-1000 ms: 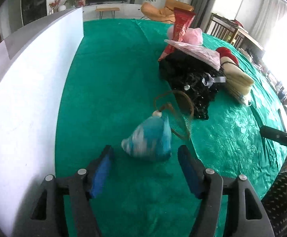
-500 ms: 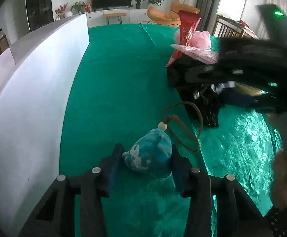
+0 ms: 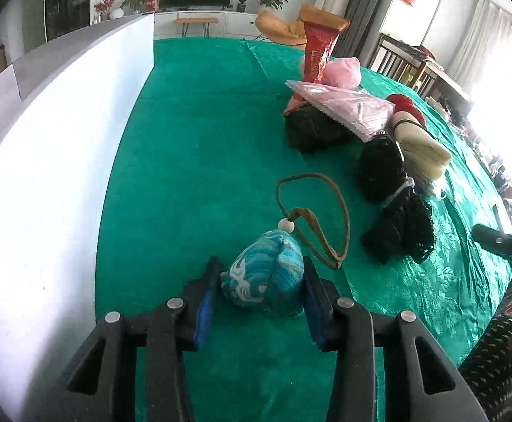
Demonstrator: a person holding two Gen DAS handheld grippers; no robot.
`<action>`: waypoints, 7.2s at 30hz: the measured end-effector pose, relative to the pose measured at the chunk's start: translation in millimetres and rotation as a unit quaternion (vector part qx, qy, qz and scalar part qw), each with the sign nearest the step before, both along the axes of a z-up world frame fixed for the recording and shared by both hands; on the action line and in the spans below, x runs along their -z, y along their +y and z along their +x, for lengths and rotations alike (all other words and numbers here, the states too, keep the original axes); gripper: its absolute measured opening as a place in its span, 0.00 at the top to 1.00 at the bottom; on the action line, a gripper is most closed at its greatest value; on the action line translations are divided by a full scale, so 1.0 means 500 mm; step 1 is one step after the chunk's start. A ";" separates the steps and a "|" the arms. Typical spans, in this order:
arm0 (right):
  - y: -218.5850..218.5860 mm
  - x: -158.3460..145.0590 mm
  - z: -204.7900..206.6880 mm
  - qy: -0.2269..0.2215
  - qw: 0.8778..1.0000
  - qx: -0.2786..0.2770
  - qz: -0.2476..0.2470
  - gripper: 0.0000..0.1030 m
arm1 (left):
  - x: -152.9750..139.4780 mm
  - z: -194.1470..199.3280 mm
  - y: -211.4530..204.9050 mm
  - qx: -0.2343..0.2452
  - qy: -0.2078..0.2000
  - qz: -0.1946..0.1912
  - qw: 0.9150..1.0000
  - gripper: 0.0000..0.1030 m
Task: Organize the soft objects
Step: 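Lift the pouch with the left gripper while the right gripper grasps the black sequined bag, then carry both items over the white box and open both grippers to drop them, then bring both grippers back over the remaining pile on the table, then grasp the pink plastic-wrapped pack with the left gripper and lift it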
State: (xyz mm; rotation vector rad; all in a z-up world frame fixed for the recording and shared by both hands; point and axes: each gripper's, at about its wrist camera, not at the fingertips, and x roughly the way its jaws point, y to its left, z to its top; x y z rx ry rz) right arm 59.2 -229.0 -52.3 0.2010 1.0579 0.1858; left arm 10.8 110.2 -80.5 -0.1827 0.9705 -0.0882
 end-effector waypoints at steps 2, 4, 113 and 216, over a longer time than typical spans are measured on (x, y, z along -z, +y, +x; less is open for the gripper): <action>0.044 -0.019 0.001 -0.006 0.999 -0.052 0.012 0.17 | -0.001 0.000 -0.002 0.000 0.003 0.002 1.000 0.58; 0.102 -0.029 0.016 -0.023 0.995 -0.099 0.011 0.17 | -0.002 0.000 -0.002 -0.001 0.006 0.006 1.000 0.58; 0.105 0.058 0.044 -0.015 0.992 0.006 -0.124 0.21 | 0.014 0.141 -0.141 0.031 0.031 -0.002 0.999 0.06; 0.084 0.098 0.121 -0.069 0.990 0.022 -0.123 0.07 | -0.046 -0.008 -0.112 0.122 0.081 0.057 0.988 0.27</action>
